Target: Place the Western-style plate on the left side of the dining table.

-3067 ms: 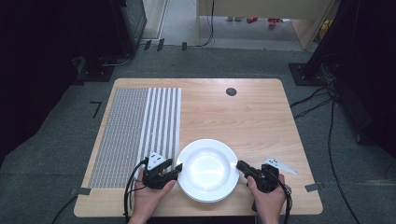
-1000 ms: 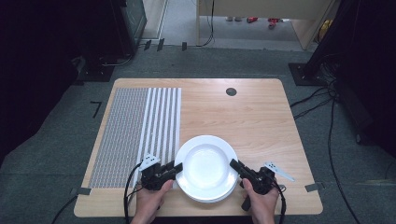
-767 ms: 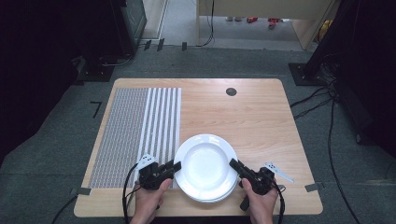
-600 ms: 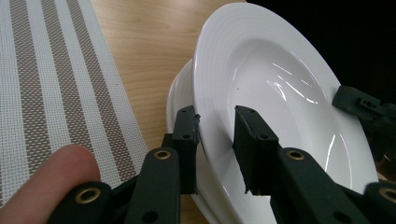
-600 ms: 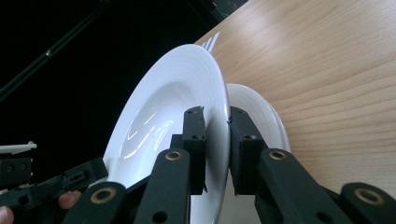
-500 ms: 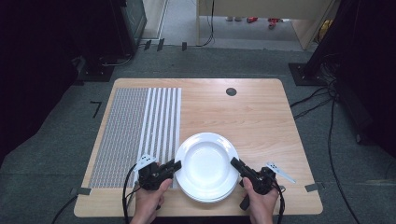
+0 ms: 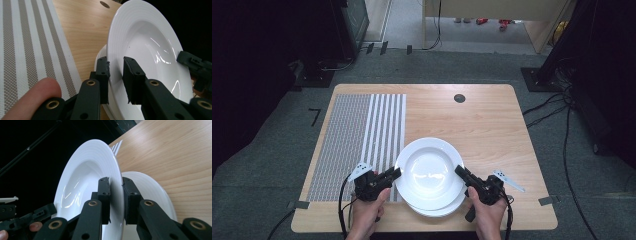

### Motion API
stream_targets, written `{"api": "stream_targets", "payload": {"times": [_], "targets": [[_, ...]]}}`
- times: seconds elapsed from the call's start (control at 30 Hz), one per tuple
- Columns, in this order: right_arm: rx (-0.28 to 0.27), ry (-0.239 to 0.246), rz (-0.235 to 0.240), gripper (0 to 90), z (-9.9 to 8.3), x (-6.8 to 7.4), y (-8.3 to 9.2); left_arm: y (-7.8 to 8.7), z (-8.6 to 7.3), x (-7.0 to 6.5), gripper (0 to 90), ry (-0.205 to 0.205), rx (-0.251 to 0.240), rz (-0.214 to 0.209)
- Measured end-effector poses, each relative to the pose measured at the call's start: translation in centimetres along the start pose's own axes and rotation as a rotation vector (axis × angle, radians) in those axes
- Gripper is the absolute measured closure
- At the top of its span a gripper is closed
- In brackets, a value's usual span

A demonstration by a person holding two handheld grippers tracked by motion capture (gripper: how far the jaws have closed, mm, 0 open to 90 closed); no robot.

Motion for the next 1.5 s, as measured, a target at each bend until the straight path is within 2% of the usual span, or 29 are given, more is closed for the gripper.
{"api": "stream_targets", "payload": {"times": [0.37,0.5,0.7,1.17,1.5], "targets": [[0.012,0.009,0.011,79.8,0.4,1.5,-1.5,0.9,1.1,1.2,76.2,0.024,-0.029,0.016],[0.024,0.028,0.02,80.4,0.8,2.8,-2.6,1.5,1.7,2.1,76.0,0.038,-0.033,0.028],[0.032,0.03,0.034,80.7,1.0,4.0,-3.9,2.2,2.5,3.1,75.9,0.053,-0.047,0.042],[0.06,0.018,0.055,81.0,1.3,6.0,-7.1,3.7,4.1,5.5,75.9,0.08,-0.059,0.067],[0.088,0.033,0.064,81.2,1.6,7.6,-9.8,4.6,5.1,7.6,75.8,0.103,-0.071,0.096]]}}
Point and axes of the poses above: each handheld gripper's, and its own axes: y roughly backward along the jaws, z roughly out of its top, x roughly to its left, the point moved 4 cm from there along -y, roughly forward along the jaws, and after that the axes turned 12 degrees about -y, right-handed, at the moved point
